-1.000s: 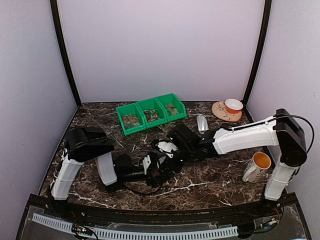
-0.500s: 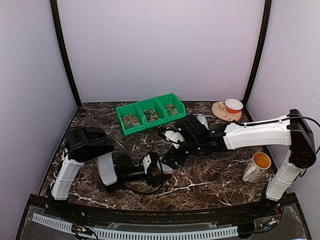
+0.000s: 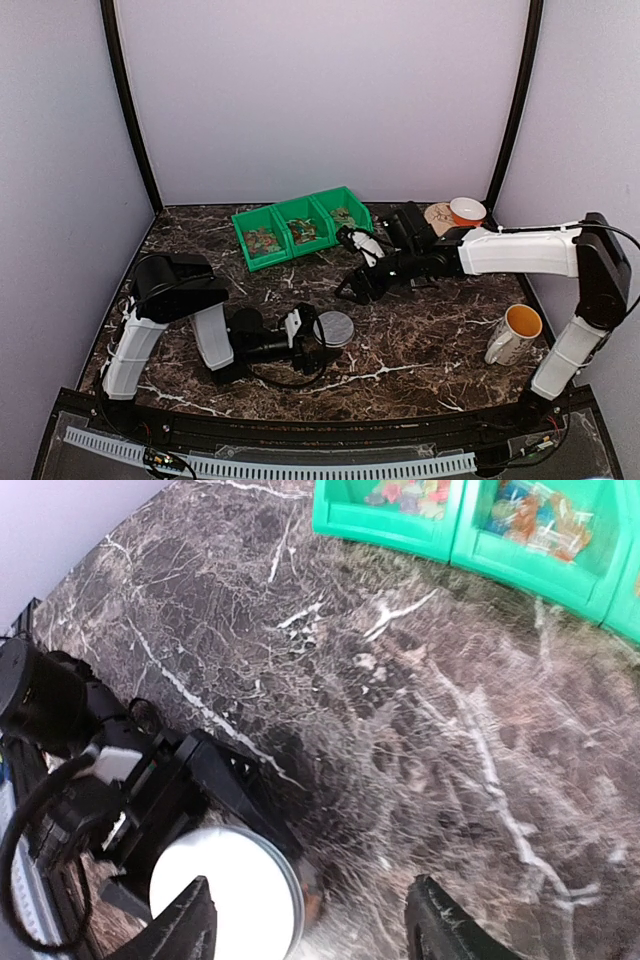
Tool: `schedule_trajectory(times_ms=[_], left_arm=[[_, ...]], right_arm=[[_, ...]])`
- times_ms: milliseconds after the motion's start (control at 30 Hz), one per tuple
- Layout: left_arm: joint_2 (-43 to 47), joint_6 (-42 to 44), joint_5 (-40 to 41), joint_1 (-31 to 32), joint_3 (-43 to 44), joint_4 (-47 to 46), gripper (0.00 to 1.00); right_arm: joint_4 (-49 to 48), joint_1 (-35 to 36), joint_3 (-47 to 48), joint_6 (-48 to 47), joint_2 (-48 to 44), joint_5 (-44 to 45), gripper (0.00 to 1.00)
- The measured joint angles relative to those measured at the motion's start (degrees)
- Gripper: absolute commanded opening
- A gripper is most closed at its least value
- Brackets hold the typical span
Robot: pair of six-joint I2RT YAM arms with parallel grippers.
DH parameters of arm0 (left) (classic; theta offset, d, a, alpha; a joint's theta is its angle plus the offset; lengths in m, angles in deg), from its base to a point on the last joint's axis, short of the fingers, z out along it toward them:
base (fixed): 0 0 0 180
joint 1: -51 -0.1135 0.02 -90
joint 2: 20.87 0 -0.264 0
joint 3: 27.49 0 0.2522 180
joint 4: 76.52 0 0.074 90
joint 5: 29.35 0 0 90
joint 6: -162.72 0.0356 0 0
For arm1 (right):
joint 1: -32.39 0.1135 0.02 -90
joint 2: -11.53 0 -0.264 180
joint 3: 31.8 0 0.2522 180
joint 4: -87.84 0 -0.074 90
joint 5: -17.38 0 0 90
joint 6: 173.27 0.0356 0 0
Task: Pack the candies
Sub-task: Screw the bottle lid onto the packing bottle.
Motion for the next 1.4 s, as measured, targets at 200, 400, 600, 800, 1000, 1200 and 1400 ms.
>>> schedule_trajectory(times_ms=[200, 400, 600, 800, 1000, 1200, 1400], left_arm=[[0.0, 0.0, 0.3, 0.0, 0.0, 0.0, 0.73], [0.0, 0.0, 0.4, 0.0, 0.0, 0.0, 0.71], [0.0, 0.0, 0.4, 0.0, 0.0, 0.0, 0.63], [0.0, 0.0, 0.4, 0.0, 0.2, 0.0, 0.63], [0.0, 0.0, 0.4, 0.0, 0.2, 0.0, 0.64], [0.0, 0.0, 0.4, 0.0, 0.2, 0.0, 0.64], [0.0, 0.0, 0.5, 0.0, 0.2, 0.0, 0.64]], right_arm=[[0.1, -1.0, 4.4, 1.5, 9.7, -7.6, 0.61], [0.3, -1.0, 5.4, 2.4, 12.1, -11.2, 0.58], [-0.2, -1.0, 5.7, 2.8, 12.5, -13.4, 0.54], [-1.0, -1.0, 5.7, 3.3, 13.1, -14.5, 0.48], [-1.3, -1.0, 5.7, 3.8, 14.1, -15.8, 0.36], [-1.8, -1.0, 5.0, 4.0, 14.2, -16.9, 0.21], [-3.2, -1.2, 3.6, 3.7, 14.0, -17.5, 0.00]])
